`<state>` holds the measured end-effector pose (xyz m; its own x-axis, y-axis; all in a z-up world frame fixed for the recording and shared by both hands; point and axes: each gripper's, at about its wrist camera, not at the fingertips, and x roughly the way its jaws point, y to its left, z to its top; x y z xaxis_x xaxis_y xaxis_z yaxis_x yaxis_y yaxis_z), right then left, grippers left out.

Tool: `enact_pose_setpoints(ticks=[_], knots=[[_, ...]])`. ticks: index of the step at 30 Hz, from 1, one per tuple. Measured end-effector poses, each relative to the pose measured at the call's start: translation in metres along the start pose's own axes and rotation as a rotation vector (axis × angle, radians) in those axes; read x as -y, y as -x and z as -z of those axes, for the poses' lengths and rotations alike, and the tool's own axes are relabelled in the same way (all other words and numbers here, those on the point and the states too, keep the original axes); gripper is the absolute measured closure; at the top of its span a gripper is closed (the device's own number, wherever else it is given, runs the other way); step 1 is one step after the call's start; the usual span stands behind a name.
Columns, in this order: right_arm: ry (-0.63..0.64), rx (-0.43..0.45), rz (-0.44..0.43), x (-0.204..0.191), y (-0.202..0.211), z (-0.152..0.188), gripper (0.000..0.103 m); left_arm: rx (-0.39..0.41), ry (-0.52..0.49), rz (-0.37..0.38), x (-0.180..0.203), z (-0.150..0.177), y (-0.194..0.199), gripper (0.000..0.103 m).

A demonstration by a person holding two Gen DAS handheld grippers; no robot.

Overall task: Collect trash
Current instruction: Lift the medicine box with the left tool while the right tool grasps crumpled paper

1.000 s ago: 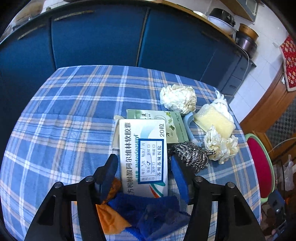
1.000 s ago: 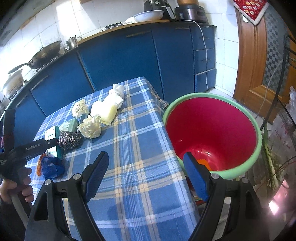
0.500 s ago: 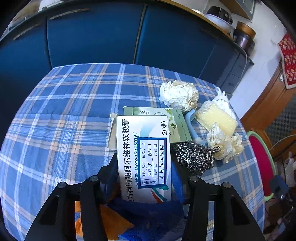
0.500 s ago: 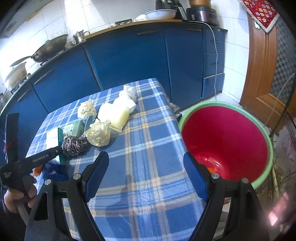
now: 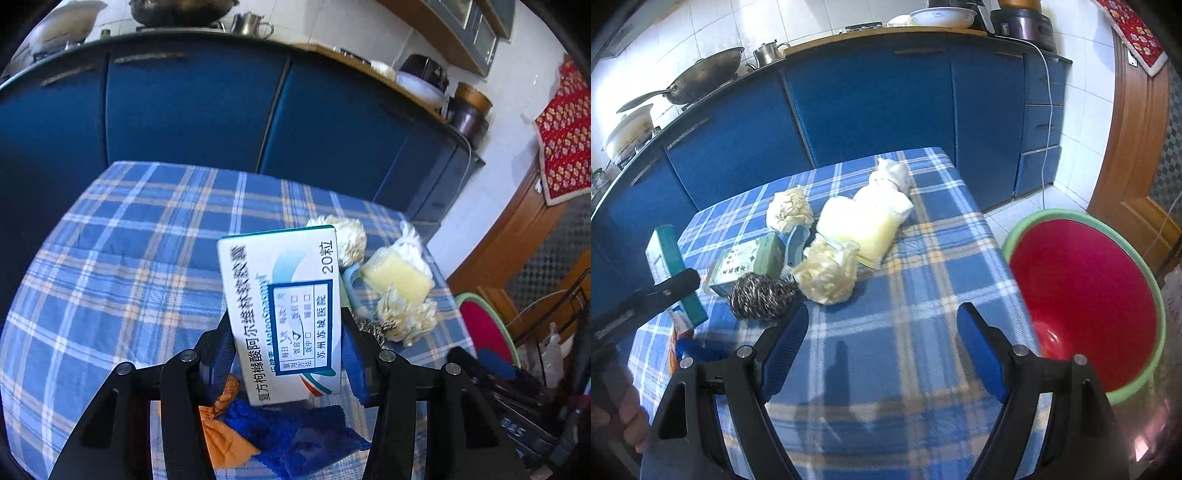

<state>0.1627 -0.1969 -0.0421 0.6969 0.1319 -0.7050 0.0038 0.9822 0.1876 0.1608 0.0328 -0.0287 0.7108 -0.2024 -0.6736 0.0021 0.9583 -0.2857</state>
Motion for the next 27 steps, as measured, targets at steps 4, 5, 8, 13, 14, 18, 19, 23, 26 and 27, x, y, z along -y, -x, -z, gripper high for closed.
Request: enact_pose_setpoints(ticks=[4, 5, 8, 13, 14, 18, 19, 23, 26, 27], knots=[[-0.013, -0.004, -0.021, -0.009, -0.012, -0.008, 0.02, 0.029, -0.006, -0.009, -0.001, -0.004, 0.008, 0.05], [-0.016, -0.007, -0.028, -0.011, -0.017, -0.009, 0.02, 0.034, -0.008, -0.013, -0.001, -0.004, 0.009, 0.05], [-0.025, -0.03, -0.046, -0.016, -0.028, -0.012, 0.02, 0.037, -0.005, -0.015, -0.004, -0.004, 0.011, 0.05], [-0.042, -0.077, -0.074, -0.019, -0.048, -0.013, 0.039, 0.036, 0.001, -0.02, -0.009, -0.004, 0.011, 0.05], [-0.041, -0.087, -0.077, -0.019, -0.051, -0.012, 0.053, 0.034, 0.001, -0.02, -0.009, -0.004, 0.012, 0.05], [-0.027, -0.07, -0.082, -0.02, -0.046, -0.009, 0.073, 0.032, -0.008, -0.018, -0.008, -0.003, 0.014, 0.05], [-0.023, -0.059, -0.084, -0.02, -0.042, -0.008, 0.074, 0.033, -0.009, -0.016, -0.008, -0.003, 0.015, 0.05], [-0.021, -0.026, -0.094, -0.018, -0.028, -0.007, 0.075, 0.038, -0.015, -0.012, -0.005, -0.003, 0.019, 0.05], [-0.024, -0.006, -0.104, -0.015, -0.014, -0.004, 0.075, 0.041, -0.022, -0.007, 0.0, -0.002, 0.024, 0.05], [-0.025, -0.001, -0.108, -0.013, -0.009, -0.002, 0.075, 0.042, -0.026, -0.005, 0.002, -0.002, 0.025, 0.05]])
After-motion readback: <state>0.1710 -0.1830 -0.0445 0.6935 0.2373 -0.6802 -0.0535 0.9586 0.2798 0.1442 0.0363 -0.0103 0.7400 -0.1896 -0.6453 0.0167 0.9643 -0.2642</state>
